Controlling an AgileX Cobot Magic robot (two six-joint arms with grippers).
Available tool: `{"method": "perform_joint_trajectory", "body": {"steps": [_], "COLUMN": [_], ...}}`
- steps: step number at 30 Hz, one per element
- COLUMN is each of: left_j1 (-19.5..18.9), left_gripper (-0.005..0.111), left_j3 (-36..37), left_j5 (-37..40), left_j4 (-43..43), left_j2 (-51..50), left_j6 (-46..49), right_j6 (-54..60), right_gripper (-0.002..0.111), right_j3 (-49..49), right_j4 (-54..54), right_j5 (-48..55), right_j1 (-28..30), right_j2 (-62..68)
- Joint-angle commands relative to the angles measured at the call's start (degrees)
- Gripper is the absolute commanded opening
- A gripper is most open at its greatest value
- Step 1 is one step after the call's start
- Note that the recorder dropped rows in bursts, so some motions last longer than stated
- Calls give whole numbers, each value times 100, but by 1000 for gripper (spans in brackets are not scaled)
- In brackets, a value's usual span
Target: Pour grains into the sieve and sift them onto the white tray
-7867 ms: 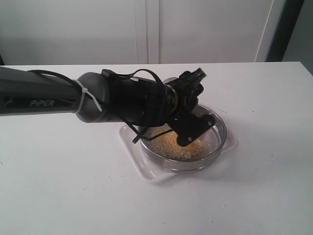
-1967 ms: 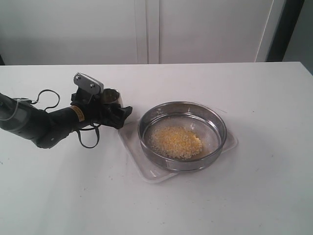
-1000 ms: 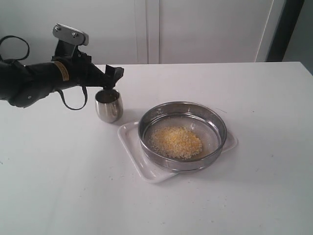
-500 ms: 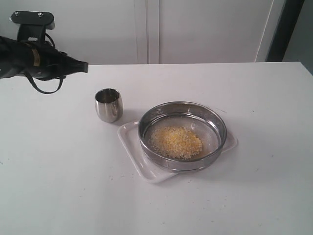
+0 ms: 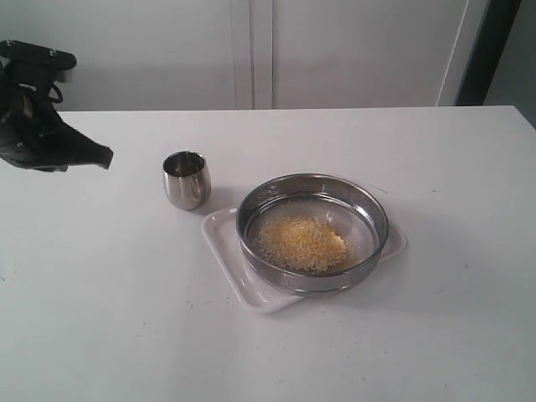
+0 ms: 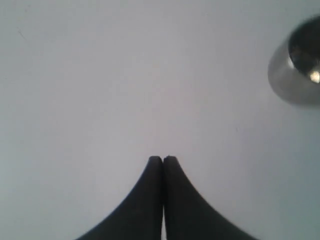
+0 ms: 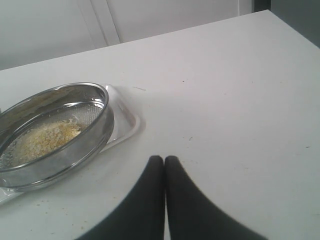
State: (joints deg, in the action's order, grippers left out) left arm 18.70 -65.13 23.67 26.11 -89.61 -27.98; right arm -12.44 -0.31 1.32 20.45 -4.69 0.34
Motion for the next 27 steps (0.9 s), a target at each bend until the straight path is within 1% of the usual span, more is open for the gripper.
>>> {"method": "perform_joint_trajectory", "body": {"steps": [1,9,11,14,16,20,27], "left_j1": [26,26,26,26,-39,-330,-1152], "left_gripper": [0,0,0,0,0,0,0], "left_j3": [-17,-17,-17,-17,-17,-17,-17], "left_j5": [855,2116,2384,2739,2873,3001,3353], "left_j4": [-1076,-2739,-2942,-2993,-3010,-3180,-3247], "left_j2": [57,57,57,57,57,57,57], "left_j6": [1477,3089,3319,3281,3252,3210,2955], "right_j6": [-21,-21,-21,-21,-21,-21,-21], "right_gripper": [0,0,0,0,0,0,0], "right_j3": [31,31,31,31,31,31,31], "right_j4": [19,19,19,19,19,19,19], "right_j5": [-80,-80,-80,-80,-80,-80,-80], "right_j1": [11,11,11,11,11,11,11], "right_j2": [-34,-34,-34,-34,-34,-34,-34]}}
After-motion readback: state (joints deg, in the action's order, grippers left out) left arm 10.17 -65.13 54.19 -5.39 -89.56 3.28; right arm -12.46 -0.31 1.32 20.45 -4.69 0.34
